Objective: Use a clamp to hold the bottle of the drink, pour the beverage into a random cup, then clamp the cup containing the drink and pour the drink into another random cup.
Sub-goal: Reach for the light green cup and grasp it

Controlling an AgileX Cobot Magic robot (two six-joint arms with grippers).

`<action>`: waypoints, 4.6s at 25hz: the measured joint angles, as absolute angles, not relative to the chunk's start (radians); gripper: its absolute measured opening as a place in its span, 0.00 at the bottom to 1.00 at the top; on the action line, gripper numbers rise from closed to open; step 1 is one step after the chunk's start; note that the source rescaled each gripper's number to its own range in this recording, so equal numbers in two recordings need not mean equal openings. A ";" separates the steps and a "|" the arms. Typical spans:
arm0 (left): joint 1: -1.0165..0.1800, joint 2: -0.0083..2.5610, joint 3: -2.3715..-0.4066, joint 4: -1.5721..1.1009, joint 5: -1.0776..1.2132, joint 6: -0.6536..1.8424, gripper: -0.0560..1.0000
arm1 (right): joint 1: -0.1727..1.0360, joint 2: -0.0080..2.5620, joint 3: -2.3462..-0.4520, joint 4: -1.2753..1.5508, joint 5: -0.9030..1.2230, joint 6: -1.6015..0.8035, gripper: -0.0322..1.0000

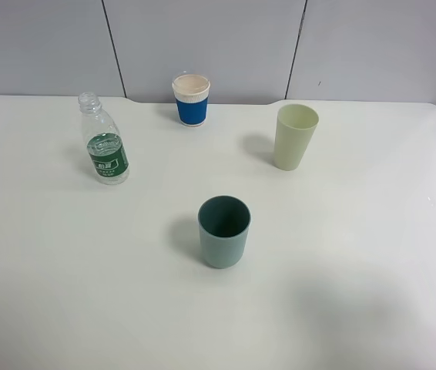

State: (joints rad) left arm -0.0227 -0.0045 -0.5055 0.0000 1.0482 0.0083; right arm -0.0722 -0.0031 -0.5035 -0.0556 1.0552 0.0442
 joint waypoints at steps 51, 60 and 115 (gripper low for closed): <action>-0.023 -0.005 -0.505 0.000 1.048 0.008 1.00 | -0.072 -0.003 -0.503 -0.056 1.055 0.043 0.98; -0.023 -0.005 -0.505 0.000 1.048 0.008 1.00 | -0.072 -0.003 -0.503 -0.056 1.055 0.043 0.98; -0.023 -0.005 -0.500 0.000 1.048 0.008 1.00 | 0.224 1.440 -0.591 -0.315 0.157 0.252 1.00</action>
